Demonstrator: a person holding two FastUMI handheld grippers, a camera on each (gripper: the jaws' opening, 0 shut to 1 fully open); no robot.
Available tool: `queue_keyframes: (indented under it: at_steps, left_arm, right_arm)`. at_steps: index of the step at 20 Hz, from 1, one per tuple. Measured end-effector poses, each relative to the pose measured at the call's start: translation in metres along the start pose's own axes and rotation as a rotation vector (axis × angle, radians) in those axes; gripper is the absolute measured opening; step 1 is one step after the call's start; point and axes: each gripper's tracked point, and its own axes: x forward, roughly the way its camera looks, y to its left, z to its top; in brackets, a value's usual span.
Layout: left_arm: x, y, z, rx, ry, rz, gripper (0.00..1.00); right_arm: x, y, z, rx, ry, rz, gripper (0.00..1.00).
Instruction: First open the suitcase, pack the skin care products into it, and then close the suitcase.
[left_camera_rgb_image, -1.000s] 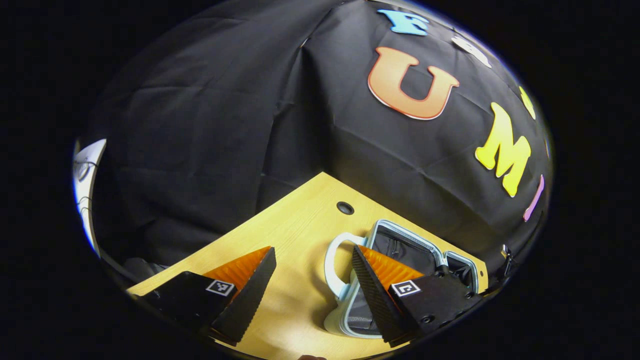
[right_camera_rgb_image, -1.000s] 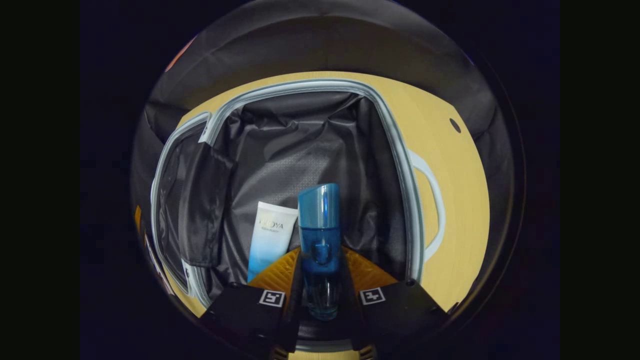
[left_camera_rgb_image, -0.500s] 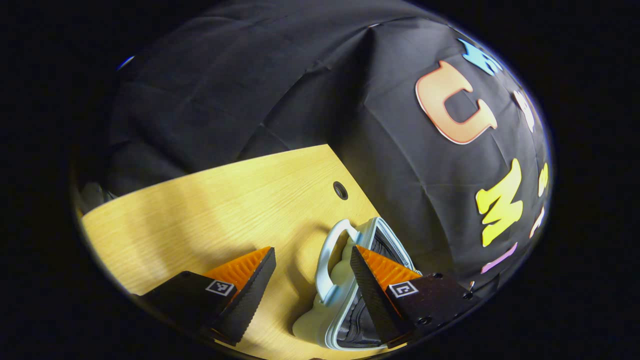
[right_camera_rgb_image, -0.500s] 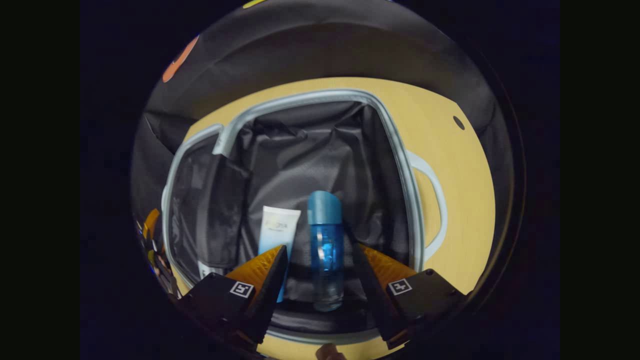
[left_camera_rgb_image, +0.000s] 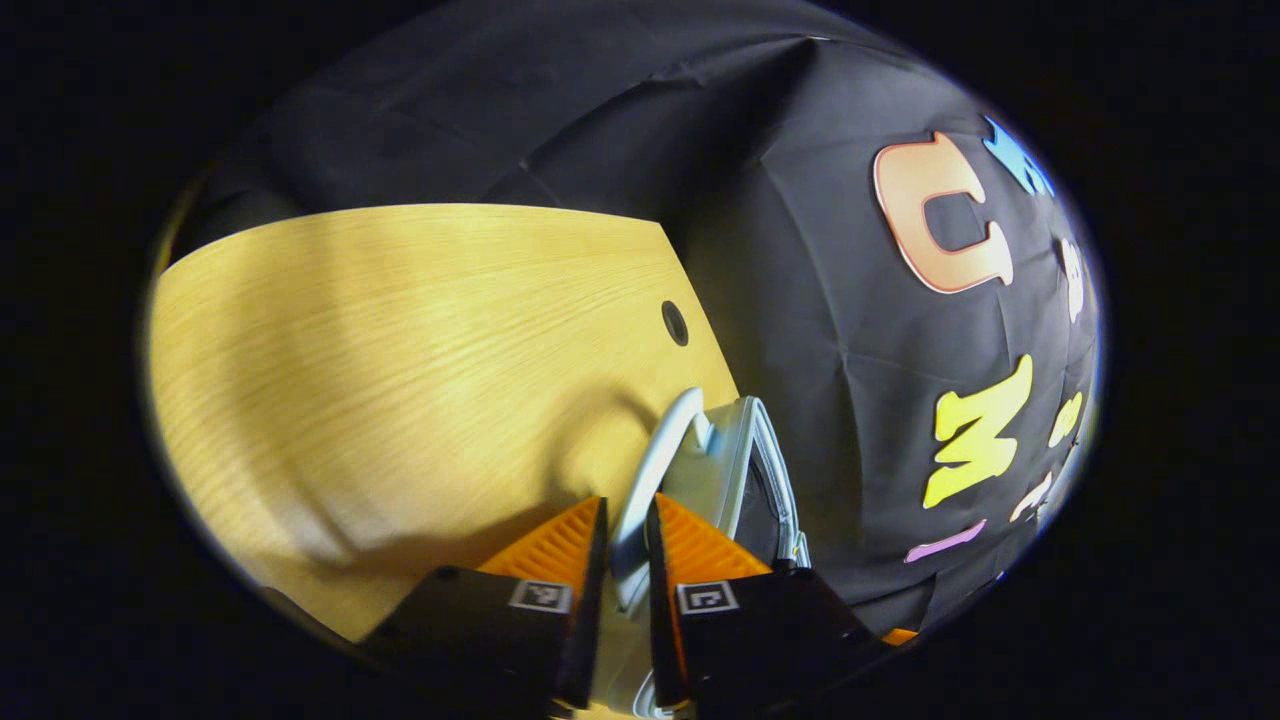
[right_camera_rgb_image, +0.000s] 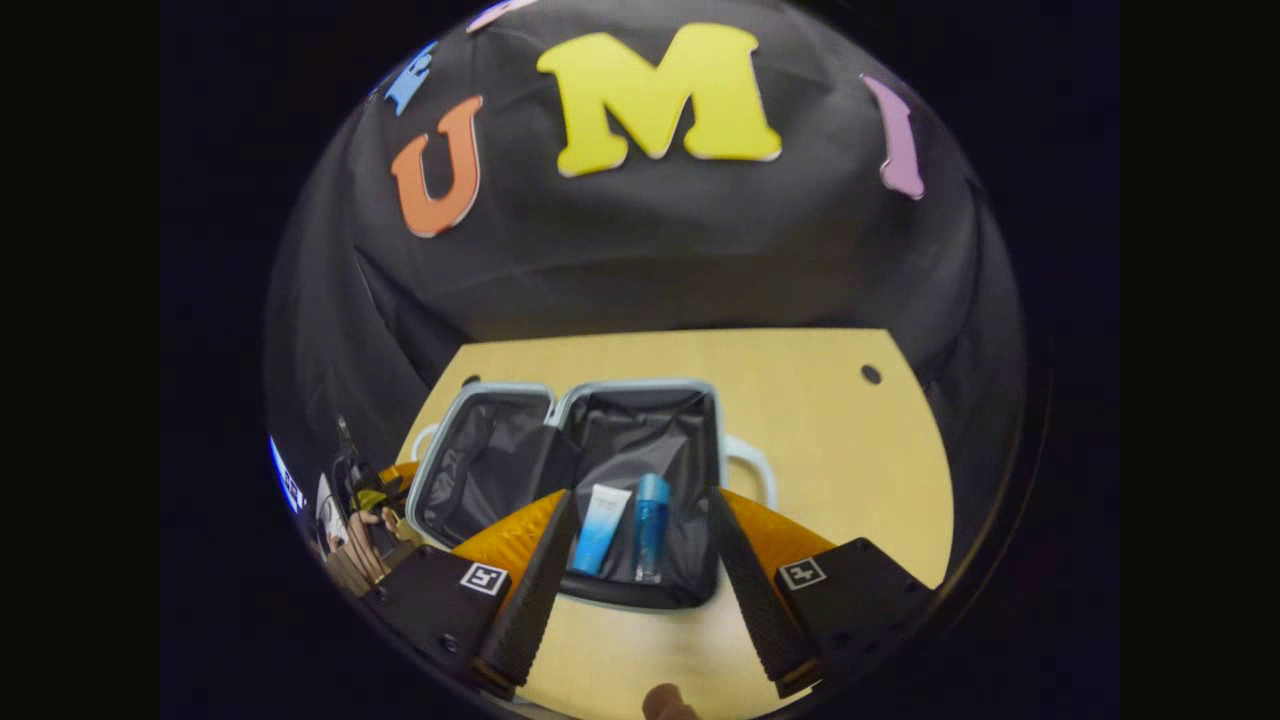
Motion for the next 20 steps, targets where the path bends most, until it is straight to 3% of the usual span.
queue_keyframes:
  at_steps: [1, 3, 7, 10, 14, 20]
  left_arm:
    - [0.000, -0.001, 0.001, 0.022, -0.003, 0.006, 0.17]
    - [-0.003, -0.007, -0.001, 0.075, -0.003, 0.013, 0.10]
    - [-0.019, -0.037, 0.020, 0.192, -0.078, 0.032, 0.06]
    - [-0.035, -0.076, 0.031, 0.280, -0.144, 0.046, 0.05]
    - [-0.058, -0.136, 0.031, 0.473, -0.220, 0.055, 0.05]
    - [-0.088, -0.226, -0.003, 0.704, -0.349, 0.076, 0.05]
  right_arm:
    - [-0.017, -0.016, 0.007, 0.001, -0.033, -0.032, 0.79]
    - [-0.053, -0.045, 0.023, 0.015, -0.098, -0.085, 0.80]
    - [-0.115, -0.097, 0.043, 0.023, -0.220, -0.164, 0.80]
    - [-0.153, -0.123, 0.043, 0.001, -0.255, -0.171, 0.80]
    - [-0.177, -0.145, 0.038, -0.083, -0.306, -0.179, 0.78]
    - [-0.212, -0.164, 0.053, -0.109, -0.408, -0.151, 0.80]
